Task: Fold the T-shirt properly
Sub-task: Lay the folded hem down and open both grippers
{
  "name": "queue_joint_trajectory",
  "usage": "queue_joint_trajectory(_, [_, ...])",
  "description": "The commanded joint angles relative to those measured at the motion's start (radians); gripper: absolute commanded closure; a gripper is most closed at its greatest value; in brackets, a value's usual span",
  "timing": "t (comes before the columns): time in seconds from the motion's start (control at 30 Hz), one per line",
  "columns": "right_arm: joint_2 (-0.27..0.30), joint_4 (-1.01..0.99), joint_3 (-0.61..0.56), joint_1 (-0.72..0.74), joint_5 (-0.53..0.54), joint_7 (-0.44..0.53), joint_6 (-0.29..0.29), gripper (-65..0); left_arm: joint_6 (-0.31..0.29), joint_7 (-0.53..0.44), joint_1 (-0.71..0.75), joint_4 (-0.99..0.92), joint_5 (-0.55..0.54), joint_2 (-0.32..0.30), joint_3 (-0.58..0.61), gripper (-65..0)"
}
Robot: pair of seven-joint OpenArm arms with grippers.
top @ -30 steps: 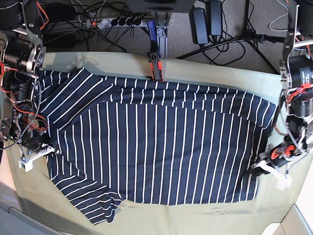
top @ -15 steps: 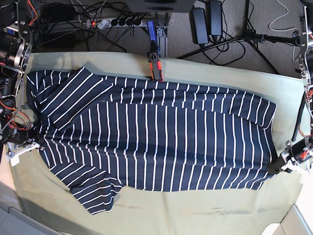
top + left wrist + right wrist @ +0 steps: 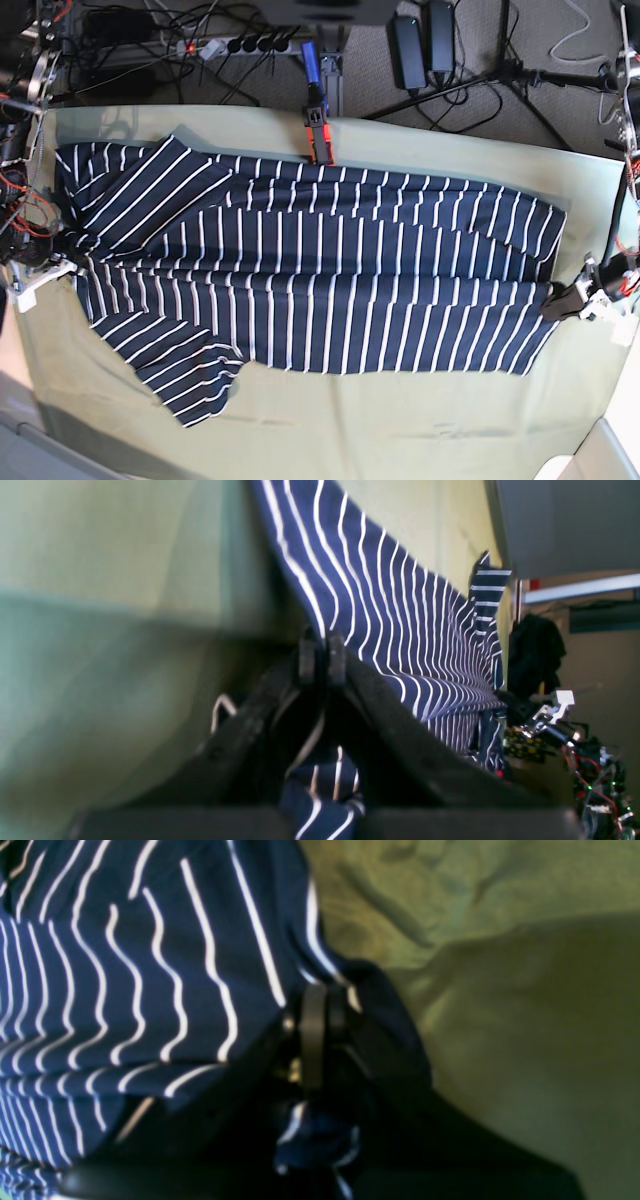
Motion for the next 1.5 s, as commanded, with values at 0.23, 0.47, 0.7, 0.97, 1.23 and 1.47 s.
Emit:
queue_joint_trajectory(0.23, [0.038, 0.1, 0.005, -0.074, -0.001, 0.006, 0.057, 0.0, -0.027, -0.002, 0.019, 0.016, -0.042, -0.023, -0.005, 0.0])
queue_joint_trajectory(0.47, [0.042, 0.1, 0.006, -0.1, -0.015, 0.006, 0.056, 0.0, -0.027, 0.0, 0.035, 0.017, -0.041, -0.023, -0.005, 0.0])
queue_joint_trajectory(0.7, [0.058, 0.1, 0.006, -0.12, -0.011, 0.021, 0.056, 0.0, -0.027, 0.004, 0.064, 0.017, -0.051, -0.037, -0.005, 0.0])
queue_joint_trajectory(0.97, [0.053, 0.1, 0.005, -0.12, -0.022, 0.032, 0.056, 0.0, -0.027, 0.003, 0.068, 0.023, -0.111, -0.039, -0.005, -4.6])
queue_joint_trajectory(1.23, [0.054, 0.1, 0.028, -0.119, -0.033, 0.031, 0.053, -35.8, -0.027, -0.249, 0.068, 0.023, -0.139, -0.037, -0.005, -22.8])
queue_joint_trajectory(1.47, [0.054, 0.151, 0.17, -0.117, -0.031, 0.031, 0.054, -35.8, -0.027, -0.358, 0.068, 0.023, -0.153, 0.0, -0.005, -22.7])
